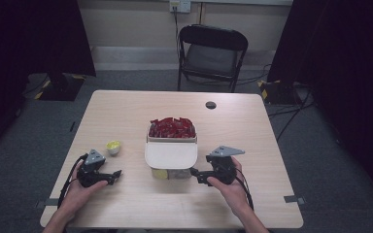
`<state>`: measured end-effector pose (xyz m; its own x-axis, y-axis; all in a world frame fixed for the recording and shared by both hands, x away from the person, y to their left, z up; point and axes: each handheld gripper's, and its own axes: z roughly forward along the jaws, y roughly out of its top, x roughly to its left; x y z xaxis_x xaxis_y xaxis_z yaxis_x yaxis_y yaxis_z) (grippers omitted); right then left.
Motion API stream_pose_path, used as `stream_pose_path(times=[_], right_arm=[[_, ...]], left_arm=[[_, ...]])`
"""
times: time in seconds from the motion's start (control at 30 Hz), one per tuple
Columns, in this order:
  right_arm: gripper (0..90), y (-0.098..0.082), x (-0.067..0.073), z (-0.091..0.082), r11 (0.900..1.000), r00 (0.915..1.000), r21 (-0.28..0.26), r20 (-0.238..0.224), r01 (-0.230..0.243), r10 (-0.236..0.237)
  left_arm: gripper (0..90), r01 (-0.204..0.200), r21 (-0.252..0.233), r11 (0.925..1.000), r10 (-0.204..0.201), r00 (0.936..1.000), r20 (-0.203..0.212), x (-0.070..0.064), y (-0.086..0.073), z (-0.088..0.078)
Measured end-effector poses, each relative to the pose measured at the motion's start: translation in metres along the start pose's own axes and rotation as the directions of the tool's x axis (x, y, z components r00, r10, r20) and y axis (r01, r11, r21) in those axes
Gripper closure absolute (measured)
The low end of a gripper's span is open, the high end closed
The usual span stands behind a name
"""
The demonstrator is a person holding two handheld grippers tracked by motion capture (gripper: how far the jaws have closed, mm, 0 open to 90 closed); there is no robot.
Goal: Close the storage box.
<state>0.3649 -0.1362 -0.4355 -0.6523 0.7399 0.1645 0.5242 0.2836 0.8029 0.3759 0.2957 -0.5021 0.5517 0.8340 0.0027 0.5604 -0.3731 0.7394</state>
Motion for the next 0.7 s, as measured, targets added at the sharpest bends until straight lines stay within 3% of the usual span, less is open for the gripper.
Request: stream_pose_path(times=[0.53, 0.7], right_arm=[[19.3, 0.009, -0.022, -0.026, 0.996, 0.9977, -0.079, 0.051, -0.04, 0.044], [16.4, 0.013, -0.035, -0.034, 0.993, 0.9928, -0.112, 0.106, -0.045, 0.057]], left_arm=[[14.7, 0.0, 0.001, 1.0, 0.0, 1.0, 0.0, 0.0, 0.0, 0.0], [14.8, -0.002, 0.003, 1.0, 0.002, 1.0, 0.006, 0.001, 0.0, 0.0]])
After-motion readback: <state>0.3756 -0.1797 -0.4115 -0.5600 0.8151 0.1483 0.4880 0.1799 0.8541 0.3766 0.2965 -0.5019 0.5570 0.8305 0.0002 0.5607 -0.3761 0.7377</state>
